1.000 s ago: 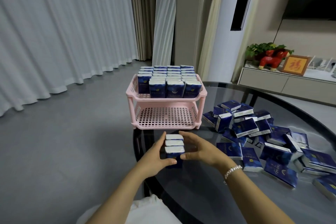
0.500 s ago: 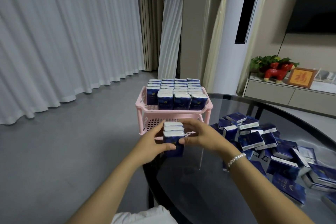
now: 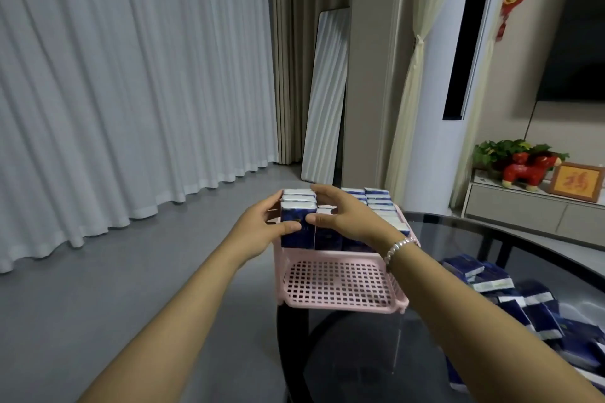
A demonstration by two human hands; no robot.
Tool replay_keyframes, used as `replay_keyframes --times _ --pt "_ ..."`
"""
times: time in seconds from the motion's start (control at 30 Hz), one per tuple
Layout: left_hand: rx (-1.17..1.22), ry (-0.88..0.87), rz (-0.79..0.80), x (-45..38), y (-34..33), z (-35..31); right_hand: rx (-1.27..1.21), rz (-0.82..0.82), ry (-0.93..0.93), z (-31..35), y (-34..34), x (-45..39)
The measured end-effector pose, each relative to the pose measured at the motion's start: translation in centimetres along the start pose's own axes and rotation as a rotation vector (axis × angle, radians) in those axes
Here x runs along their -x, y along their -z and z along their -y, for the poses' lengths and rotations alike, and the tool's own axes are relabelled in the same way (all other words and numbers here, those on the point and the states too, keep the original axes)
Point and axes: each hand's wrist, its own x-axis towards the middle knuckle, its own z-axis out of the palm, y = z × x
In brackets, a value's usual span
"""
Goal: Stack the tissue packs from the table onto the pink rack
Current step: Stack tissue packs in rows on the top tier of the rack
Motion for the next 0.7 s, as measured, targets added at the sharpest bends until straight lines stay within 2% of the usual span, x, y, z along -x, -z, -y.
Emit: replay_keyframes --times 0.3,0.4,0.57,0.7 --pt "-0.004 0.041 0.066 -4.9 -0.9 3.4 0.241 0.052 -0.120 -2.8 0.1 -4.4" --pt "-0.091 0.032 0.100 -5.5 -0.8 4.6 0.307 0.039 -0.146 -3.9 -0.4 -4.9" --pt "-0.324 0.010 0.125 -5.9 -0.3 5.4 0.467 0.037 -0.085 -3.4 -0.8 -4.8" --pt "-0.520 0.011 0.177 -6.1 -0.4 6.0 0.728 0.087 -0.039 -2.8 -1.7 -4.5"
